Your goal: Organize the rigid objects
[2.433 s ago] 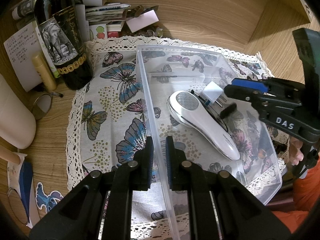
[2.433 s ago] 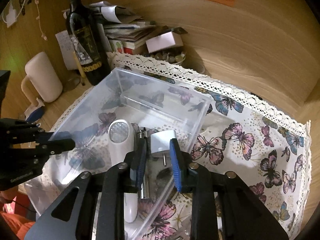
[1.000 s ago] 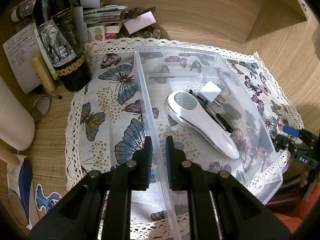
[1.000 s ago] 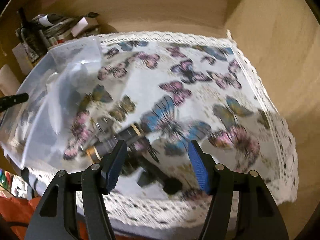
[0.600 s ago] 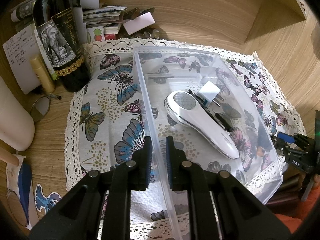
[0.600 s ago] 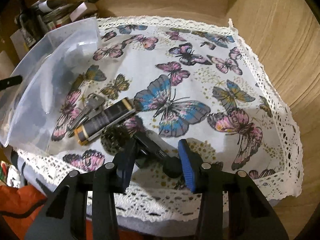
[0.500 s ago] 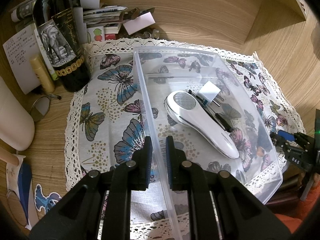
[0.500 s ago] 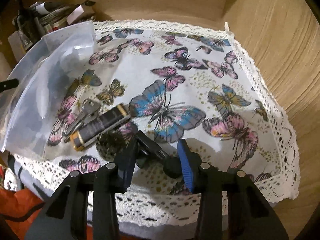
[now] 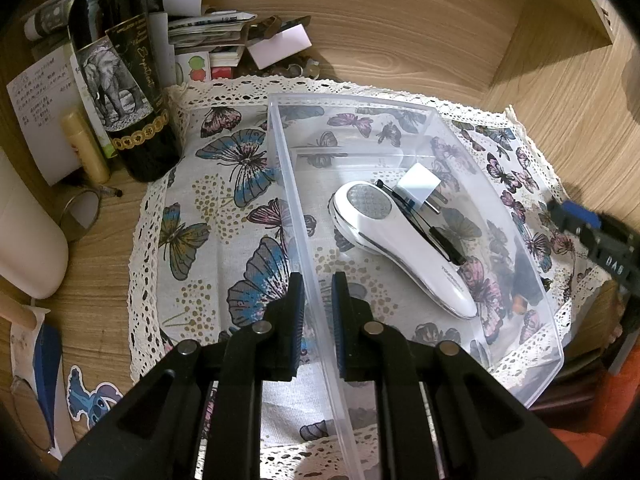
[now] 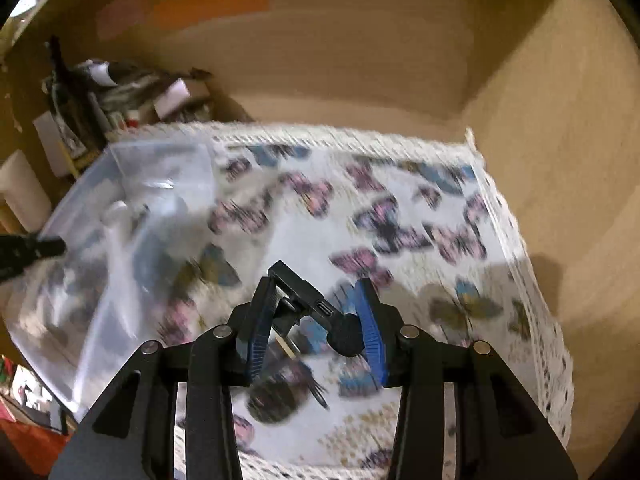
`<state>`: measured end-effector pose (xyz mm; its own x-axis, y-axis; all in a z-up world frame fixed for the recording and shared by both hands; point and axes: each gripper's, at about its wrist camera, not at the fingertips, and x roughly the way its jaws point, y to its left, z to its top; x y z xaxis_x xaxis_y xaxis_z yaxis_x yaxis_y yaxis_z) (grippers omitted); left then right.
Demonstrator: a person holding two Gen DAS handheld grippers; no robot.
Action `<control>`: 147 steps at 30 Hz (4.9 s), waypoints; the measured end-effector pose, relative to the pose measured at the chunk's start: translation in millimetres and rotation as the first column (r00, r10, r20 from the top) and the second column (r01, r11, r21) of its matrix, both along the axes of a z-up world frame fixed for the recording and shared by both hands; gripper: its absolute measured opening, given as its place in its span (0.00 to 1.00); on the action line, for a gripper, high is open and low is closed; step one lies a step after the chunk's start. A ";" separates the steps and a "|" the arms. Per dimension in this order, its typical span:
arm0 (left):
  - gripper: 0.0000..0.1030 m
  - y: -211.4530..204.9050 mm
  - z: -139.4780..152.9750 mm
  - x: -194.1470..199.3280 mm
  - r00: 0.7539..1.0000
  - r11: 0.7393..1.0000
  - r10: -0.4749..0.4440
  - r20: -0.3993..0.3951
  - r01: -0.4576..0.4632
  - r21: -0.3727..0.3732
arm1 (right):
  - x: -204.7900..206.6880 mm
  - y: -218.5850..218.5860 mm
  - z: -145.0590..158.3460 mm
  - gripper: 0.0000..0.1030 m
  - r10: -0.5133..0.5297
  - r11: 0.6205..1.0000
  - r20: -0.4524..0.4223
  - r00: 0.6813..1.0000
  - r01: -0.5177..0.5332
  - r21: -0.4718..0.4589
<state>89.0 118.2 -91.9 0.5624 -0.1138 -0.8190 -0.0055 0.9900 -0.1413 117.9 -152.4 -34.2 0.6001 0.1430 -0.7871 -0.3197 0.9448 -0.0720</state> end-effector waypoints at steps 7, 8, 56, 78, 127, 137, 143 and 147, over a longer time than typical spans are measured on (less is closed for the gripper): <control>0.12 0.0 -0.2 -1.2 1.000 1.000 0.001 0.000 -0.001 -0.002 | 2.1 50.8 21.7 0.37 0.152 0.988 0.073 0.986 -0.152 0.005; 0.13 0.0 -0.2 -1.2 1.000 1.000 0.001 0.000 -0.001 -0.002 | 2.1 56.4 23.3 0.37 0.170 0.985 0.079 0.982 -0.171 0.007; 0.14 -4.3 -1.8 -2.8 1.000 1.000 -0.004 0.004 0.004 -0.006 | 3.1 46.2 22.7 0.54 0.125 0.992 0.027 0.992 -0.125 0.024; 0.14 -5.7 -0.8 -1.9 1.000 1.000 -0.008 0.003 0.008 -0.007 | -30.6 -7.7 -49.9 0.41 0.018 1.000 -0.209 0.978 -0.014 0.019; 0.14 -1.9 -0.2 1.9 1.000 1.000 -0.008 0.003 0.008 -0.016 | 23.3 143.0 -14.4 0.24 0.402 0.916 -0.076 0.913 -0.400 0.043; 0.14 -2.1 -0.1 1.7 1.000 1.000 -0.008 0.004 0.008 -0.016 | 26.5 149.7 -22.0 0.25 0.417 0.909 -0.117 0.901 -0.415 0.043; 0.14 -1.8 -0.3 1.5 1.000 1.000 -0.009 0.004 0.009 -0.016 | 22.2 142.3 -9.7 0.30 0.401 0.916 -0.080 0.913 -0.398 0.055; 0.14 -0.6 -0.9 0.5 1.000 1.000 -0.008 0.004 0.009 -0.016 | 18.9 131.9 3.9 0.42 0.367 0.930 -0.029 0.930 -0.365 0.053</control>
<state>89.5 117.6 -92.8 0.5649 -0.1319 -0.8146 0.0036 0.9875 -0.1574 136.8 -20.5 -30.3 0.4690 0.3833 -0.7957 -0.6452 0.7639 -0.0123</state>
